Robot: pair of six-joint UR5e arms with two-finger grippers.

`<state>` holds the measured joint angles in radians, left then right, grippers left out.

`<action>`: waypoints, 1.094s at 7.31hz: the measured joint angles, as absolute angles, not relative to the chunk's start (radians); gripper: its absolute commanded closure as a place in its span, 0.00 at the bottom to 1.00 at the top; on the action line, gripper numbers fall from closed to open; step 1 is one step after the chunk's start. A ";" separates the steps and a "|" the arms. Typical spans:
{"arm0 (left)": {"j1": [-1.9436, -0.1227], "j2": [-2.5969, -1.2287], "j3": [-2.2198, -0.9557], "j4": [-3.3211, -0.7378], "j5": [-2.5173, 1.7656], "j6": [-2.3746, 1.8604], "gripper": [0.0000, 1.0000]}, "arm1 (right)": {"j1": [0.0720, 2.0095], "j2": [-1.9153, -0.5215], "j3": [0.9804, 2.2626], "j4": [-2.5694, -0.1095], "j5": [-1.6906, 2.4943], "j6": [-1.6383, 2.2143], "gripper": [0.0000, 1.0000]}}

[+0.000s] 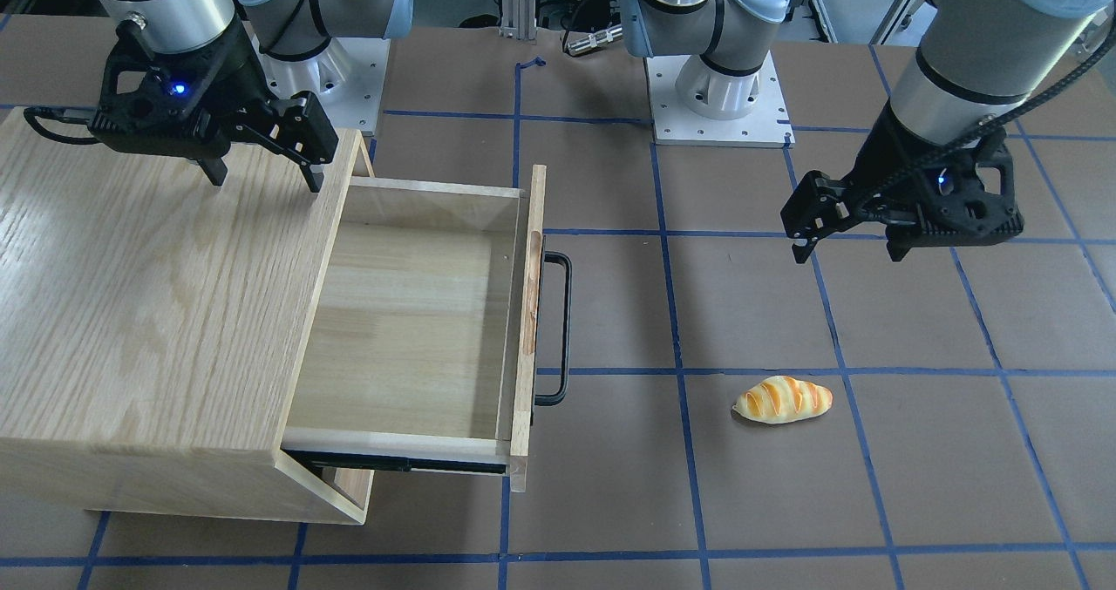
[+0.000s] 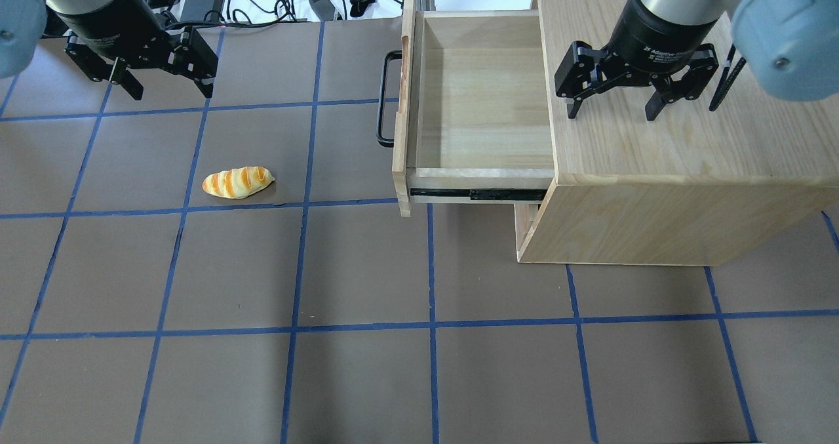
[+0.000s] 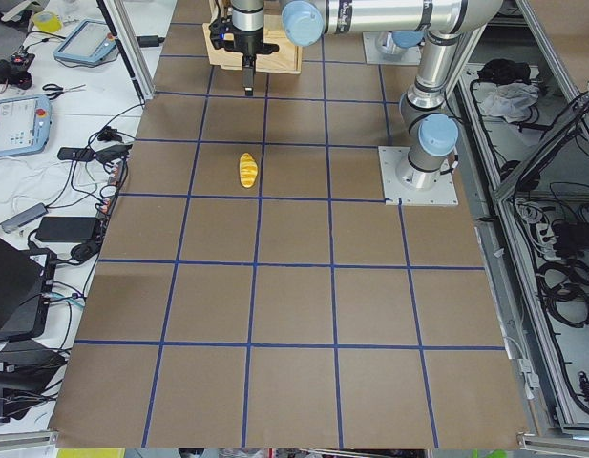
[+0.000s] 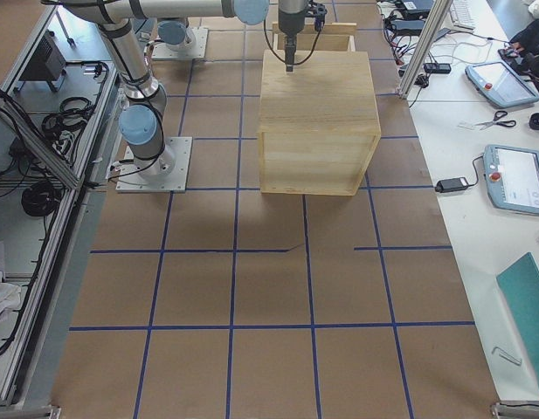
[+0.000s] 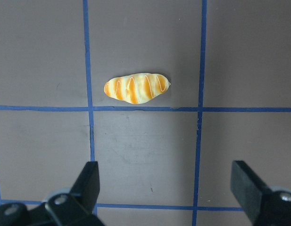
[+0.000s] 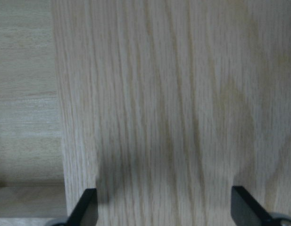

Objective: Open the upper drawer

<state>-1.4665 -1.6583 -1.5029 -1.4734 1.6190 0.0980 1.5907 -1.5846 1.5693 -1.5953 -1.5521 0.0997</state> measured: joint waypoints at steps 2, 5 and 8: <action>-1.509 -1.625 -1.521 -1.478 1.623 0.085 0.00 | 1.591 -1.585 1.569 -1.595 -1.552 0.100 0.00; -1.522 -1.589 -1.521 -1.541 1.620 0.080 0.00 | 1.591 -1.585 1.569 -1.595 -1.552 0.100 0.00; -1.523 -1.596 -1.523 -1.580 1.608 0.081 0.00 | 1.591 -1.585 1.569 -1.595 -1.552 0.100 0.00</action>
<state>-1.5231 -1.5962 -1.5229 -1.5802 1.6076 0.0813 1.5907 -1.5846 1.5692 -1.5953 -1.5519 0.0998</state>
